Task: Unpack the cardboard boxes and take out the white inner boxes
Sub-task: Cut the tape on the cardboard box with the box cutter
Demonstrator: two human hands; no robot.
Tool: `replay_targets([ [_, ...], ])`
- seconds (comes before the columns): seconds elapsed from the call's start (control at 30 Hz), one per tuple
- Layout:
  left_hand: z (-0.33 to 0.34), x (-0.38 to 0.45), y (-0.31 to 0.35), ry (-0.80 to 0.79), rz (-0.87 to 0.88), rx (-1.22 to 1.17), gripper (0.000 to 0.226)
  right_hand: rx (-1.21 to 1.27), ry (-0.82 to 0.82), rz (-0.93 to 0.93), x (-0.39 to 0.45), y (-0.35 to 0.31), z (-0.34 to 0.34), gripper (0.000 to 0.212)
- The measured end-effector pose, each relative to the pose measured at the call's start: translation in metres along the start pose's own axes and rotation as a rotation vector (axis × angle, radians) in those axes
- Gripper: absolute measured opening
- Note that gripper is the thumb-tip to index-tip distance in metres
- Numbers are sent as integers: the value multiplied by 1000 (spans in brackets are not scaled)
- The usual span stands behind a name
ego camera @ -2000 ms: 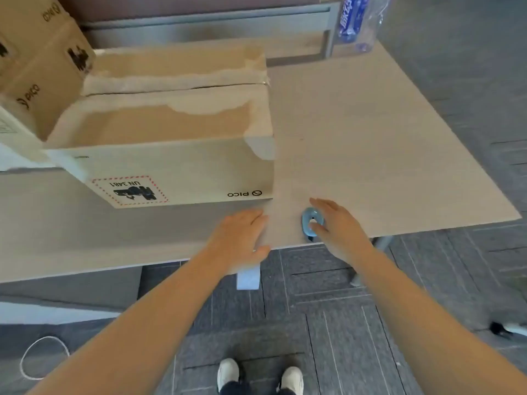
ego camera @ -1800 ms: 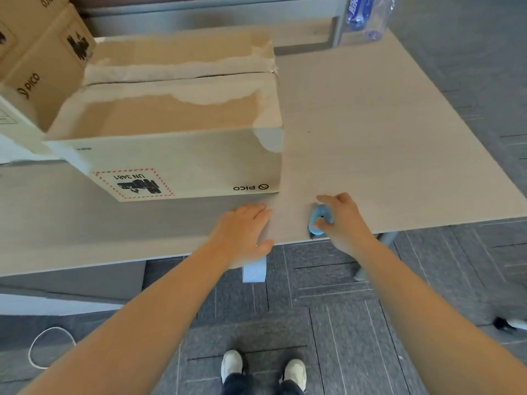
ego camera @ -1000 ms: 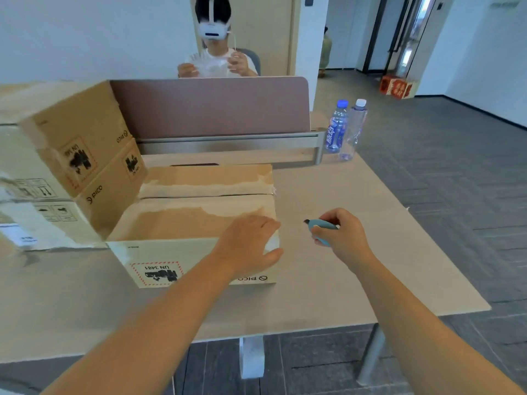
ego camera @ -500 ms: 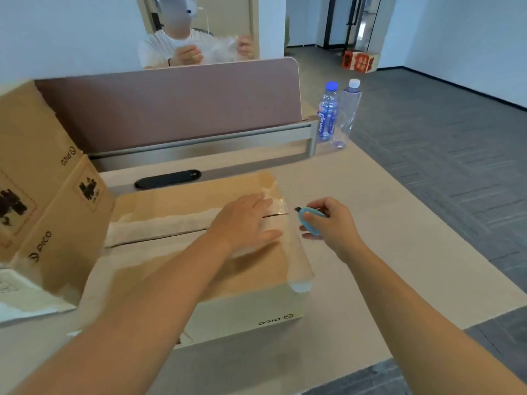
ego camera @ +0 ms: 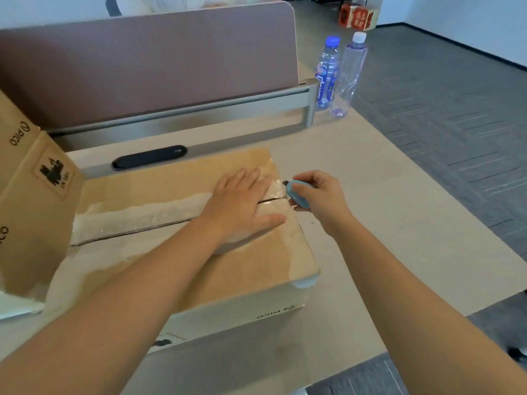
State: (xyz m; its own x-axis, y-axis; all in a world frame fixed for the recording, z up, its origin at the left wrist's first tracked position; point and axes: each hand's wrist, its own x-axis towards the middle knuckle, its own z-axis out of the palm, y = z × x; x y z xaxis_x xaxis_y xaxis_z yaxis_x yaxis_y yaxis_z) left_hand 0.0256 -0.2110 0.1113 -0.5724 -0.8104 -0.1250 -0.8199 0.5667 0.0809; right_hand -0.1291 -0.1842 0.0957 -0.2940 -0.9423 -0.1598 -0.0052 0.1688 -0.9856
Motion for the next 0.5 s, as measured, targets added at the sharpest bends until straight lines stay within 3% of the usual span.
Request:
replay_targets([
  [0.27,5,1,-2,35,1,-6,82,-38,-30,-38,0,1,-1,9],
  [0.4,6,2,-3,39,-8,3,98,-88,-93,-43,0,-4,-4,11],
  [0.5,7,2,-3,32,-3,16,87,-127,-132,-51,0,-7,-6,10],
])
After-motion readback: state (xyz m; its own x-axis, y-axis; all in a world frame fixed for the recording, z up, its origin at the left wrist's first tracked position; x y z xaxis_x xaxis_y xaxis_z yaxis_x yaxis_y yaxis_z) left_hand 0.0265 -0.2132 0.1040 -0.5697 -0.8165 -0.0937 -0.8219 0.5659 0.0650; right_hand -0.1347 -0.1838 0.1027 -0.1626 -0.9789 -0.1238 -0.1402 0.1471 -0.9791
